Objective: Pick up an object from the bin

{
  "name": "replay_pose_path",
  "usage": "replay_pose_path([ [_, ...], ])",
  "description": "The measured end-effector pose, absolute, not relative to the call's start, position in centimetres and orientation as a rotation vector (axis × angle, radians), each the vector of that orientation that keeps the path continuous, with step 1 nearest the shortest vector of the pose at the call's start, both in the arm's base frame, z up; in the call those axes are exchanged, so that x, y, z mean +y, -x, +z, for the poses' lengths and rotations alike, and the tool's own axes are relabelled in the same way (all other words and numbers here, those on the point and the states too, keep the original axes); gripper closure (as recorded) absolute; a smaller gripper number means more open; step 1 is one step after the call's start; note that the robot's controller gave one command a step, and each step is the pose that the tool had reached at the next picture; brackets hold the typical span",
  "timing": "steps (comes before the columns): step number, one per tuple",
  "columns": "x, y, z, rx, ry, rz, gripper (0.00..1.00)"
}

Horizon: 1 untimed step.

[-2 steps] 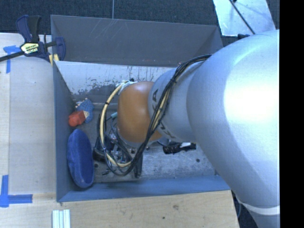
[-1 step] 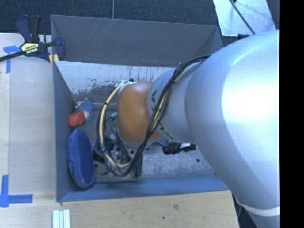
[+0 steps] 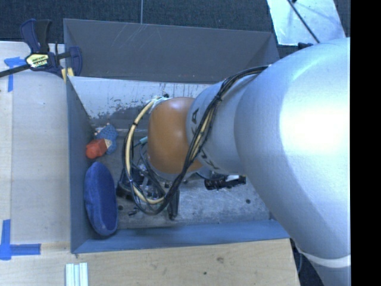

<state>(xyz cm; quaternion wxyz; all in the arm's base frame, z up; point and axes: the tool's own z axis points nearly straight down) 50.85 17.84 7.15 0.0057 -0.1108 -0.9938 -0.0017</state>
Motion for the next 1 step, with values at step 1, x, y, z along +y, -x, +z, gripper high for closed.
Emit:
replay_pose_path([
  [1, 17.96, -50.78, 7.16, -3.115, 0.338, -0.002, 1.0],
])
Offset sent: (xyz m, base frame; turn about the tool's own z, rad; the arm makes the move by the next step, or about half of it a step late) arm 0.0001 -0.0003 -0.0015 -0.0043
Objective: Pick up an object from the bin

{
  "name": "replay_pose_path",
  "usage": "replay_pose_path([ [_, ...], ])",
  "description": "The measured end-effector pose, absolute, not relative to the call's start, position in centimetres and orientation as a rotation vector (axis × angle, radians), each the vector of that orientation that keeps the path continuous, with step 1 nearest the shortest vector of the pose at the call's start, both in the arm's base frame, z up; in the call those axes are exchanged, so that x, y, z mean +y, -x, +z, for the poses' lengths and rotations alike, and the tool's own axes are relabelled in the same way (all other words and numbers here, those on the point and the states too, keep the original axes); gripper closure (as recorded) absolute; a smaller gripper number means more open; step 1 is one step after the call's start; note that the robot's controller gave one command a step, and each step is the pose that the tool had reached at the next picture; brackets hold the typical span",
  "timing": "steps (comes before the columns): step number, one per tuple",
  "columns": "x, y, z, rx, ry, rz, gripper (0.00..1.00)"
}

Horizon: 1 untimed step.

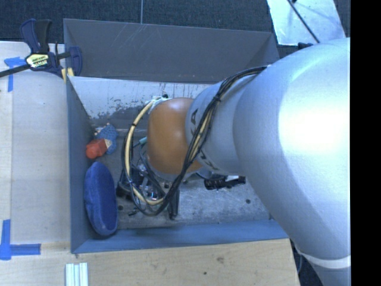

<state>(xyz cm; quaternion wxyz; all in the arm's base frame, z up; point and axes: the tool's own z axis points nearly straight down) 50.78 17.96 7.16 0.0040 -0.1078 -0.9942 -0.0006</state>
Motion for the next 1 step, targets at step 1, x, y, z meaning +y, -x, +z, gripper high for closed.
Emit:
replay_pose_path([
  [1, 17.08, -52.27, 7.38, -3.118, 0.33, -0.005, 1.0],
])
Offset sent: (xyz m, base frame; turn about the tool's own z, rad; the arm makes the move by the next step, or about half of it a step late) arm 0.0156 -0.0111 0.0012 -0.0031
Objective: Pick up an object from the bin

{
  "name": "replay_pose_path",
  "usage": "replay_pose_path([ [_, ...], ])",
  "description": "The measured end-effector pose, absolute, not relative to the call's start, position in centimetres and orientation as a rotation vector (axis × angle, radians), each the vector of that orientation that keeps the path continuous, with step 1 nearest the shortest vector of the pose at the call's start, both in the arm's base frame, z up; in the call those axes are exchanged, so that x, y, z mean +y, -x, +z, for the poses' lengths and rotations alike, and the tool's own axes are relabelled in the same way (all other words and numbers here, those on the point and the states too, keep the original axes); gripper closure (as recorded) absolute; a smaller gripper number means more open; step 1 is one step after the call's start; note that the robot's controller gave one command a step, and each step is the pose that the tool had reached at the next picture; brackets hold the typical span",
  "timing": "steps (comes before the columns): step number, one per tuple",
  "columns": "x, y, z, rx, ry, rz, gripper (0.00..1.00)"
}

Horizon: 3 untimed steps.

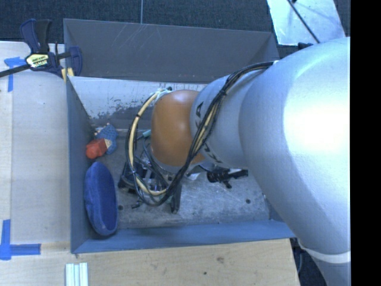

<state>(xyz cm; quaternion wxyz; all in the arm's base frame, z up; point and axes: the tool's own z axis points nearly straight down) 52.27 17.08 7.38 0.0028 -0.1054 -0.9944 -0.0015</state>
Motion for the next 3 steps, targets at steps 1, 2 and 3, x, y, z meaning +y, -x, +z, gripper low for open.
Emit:
replay_pose_path([
  [1, 16.6, -52.9, 7.6, -3.122, 0.306, -0.007, 1.0],
  [2, 16.0, -52.6, 16.7, -3.115, 0.368, 0.005, 1.0],
  [3, 15.9, -51.9, 21.6, -3.122, 0.349, 0.001, 1.0],
])
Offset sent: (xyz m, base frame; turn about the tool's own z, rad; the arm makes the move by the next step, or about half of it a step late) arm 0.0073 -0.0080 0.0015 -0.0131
